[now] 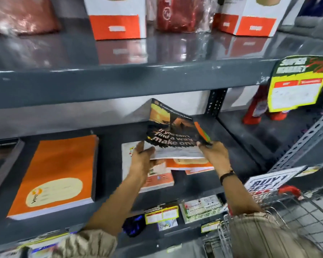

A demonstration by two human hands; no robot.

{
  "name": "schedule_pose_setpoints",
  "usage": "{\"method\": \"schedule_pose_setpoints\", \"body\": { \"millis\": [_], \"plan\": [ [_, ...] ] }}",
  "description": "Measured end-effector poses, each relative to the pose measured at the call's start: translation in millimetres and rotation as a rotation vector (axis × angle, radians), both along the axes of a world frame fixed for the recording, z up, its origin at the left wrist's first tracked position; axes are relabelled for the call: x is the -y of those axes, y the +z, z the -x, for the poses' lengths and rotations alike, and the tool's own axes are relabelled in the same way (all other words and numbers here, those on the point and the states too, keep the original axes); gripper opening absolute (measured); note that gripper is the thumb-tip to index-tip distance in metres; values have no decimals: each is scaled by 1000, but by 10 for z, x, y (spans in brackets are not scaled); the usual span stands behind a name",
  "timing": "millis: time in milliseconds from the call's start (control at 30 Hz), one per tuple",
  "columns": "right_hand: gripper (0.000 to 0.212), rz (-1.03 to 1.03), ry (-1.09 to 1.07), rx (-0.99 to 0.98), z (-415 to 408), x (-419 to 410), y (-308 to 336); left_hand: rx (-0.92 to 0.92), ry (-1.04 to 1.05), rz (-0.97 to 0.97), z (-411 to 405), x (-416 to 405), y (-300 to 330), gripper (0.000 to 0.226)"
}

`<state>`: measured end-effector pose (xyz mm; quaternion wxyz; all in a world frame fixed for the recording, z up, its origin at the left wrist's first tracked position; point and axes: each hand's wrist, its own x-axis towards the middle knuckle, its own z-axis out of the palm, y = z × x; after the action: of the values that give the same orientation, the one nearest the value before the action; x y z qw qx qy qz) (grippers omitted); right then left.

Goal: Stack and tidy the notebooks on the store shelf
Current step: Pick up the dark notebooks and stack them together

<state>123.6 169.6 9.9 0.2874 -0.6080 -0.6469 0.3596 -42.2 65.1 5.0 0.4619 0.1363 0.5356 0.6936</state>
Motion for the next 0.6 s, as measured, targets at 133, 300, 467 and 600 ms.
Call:
{"method": "schedule_pose_setpoints", "body": {
  "millis": [133, 300, 467, 600],
  "plan": [
    [16, 317, 157, -402, 774, 604, 90, -49, 84, -75, 910, 723, -44, 24],
    [3, 397, 395, -389, 1936, 1479, -92, -224, 260, 11, 2024, 1842, -60, 20],
    [25, 138, 708, -221, 3077, 2410, -249, -479, 454, 217, 3072, 3034, -147, 25],
    [37, 20, 802, -113, 3693, 2896, -294, -844, 493, 497, 3549, 3593, -120, 36]
  ]
}}
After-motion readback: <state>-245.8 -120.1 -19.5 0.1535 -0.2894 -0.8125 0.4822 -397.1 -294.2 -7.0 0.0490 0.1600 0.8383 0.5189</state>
